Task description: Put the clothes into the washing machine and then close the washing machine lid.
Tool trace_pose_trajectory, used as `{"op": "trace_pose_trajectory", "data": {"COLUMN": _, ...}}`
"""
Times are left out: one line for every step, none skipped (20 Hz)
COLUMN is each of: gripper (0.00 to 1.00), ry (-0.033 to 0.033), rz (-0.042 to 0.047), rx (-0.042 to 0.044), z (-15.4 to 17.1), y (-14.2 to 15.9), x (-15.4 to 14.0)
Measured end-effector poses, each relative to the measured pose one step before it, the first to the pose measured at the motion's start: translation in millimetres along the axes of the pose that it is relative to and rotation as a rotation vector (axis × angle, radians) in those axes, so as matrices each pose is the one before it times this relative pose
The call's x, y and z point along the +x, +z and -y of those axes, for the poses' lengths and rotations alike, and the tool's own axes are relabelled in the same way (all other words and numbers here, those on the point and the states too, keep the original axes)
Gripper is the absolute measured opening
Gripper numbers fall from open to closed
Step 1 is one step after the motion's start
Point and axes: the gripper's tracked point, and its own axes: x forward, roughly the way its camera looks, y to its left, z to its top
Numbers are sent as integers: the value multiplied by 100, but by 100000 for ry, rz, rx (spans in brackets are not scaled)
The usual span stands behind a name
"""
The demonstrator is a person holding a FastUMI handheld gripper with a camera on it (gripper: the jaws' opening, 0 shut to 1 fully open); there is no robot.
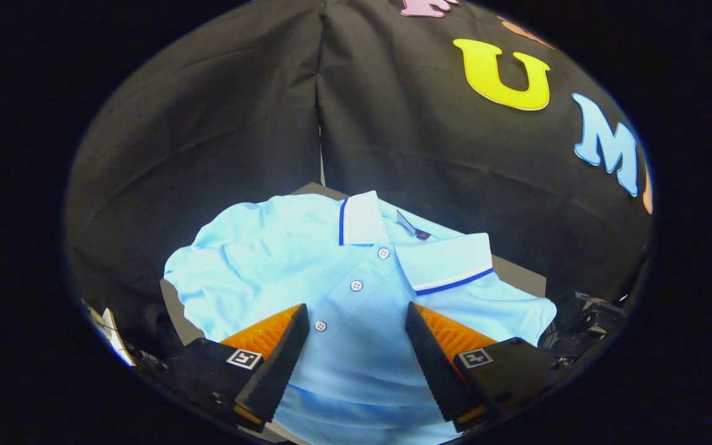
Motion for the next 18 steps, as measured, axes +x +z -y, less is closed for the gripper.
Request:
{"op": "trace_pose_trajectory", "data": {"gripper": 97, "ry": 231, "rz": -1289, "rx": 373, "z": -49, "y": 26, "x": -105}}
{"op": "trace_pose_trajectory", "data": {"gripper": 96, "ry": 63, "rz": -480, "rx": -466, "z": 153, "y": 202, "x": 200}}
{"op": "trace_pose_trajectory", "data": {"gripper": 96, "ry": -88, "rz": -345, "rx": -707, "z": -94, "y": -179, "x": 41}}
{"op": "trace_pose_trajectory", "data": {"gripper": 96, "ry": 2752, "rz": 62, "rx": -221, "z": -479, "y": 35, "x": 188}}
{"op": "trace_pose_trajectory", "data": {"gripper": 69, "ry": 1064, "rz": 1784, "rx": 1420, "z": -461, "y": 191, "x": 65}}
{"op": "trace_pose_trajectory", "data": {"gripper": 43, "ry": 1772, "rz": 293, "rx": 115, "z": -382, "y": 36, "x": 166}}
{"op": "trace_pose_trajectory", "data": {"gripper": 35, "ry": 2248, "rz": 1062, "rx": 1053, "z": -418, "y": 102, "x": 134}}
{"op": "trace_pose_trajectory", "data": {"gripper": 20, "ry": 26, "rz": 1586, "rx": 1082, "z": -104, "y": 117, "x": -115}}
{"op": "trace_pose_trajectory", "data": {"gripper": 5, "ry": 738, "rz": 186, "rx": -243, "z": -187, "y": -115, "x": -203}}
{"op": "trace_pose_trajectory", "data": {"gripper": 5, "ry": 1137, "rz": 1991, "rx": 1761, "z": 61, "y": 268, "x": -331}}
{"op": "trace_pose_trajectory", "data": {"gripper": 5, "ry": 1565, "rz": 4114, "rx": 3081, "z": -239, "y": 542, "x": -556}}
{"op": "trace_pose_trajectory", "data": {"gripper": 5, "ry": 2535, "rz": 2630, "rx": 3898, "z": -249, "y": 627, "x": -748}}
{"op": "trace_pose_trajectory", "data": {"gripper": 5, "ry": 2229, "rz": 2859, "rx": 3637, "z": -180, "y": 637, "x": -661}}
{"op": "trace_pose_trajectory", "data": {"gripper": 4, "ry": 1345, "rz": 2179, "rx": 2481, "z": 152, "y": 640, "x": -886}}
{"op": "trace_pose_trajectory", "data": {"gripper": 4, "ry": 1567, "rz": 2324, "rx": 1125, "z": 62, "y": 713, "x": -851}}
{"op": "trace_pose_trajectory", "data": {"gripper": 4, "ry": 454, "rz": 2112, "rx": -120, "z": 145, "y": 790, "x": -709}}
{"op": "trace_pose_trajectory", "data": {"gripper": 4, "ry": 295, "rz": 1679, "rx": -533, "z": 43, "y": 473, "x": -817}}
{"op": "trace_pose_trajectory", "data": {"gripper": 4, "ry": 352, "rz": 2077, "rx": -143, "z": 176, "y": 348, "x": -989}}
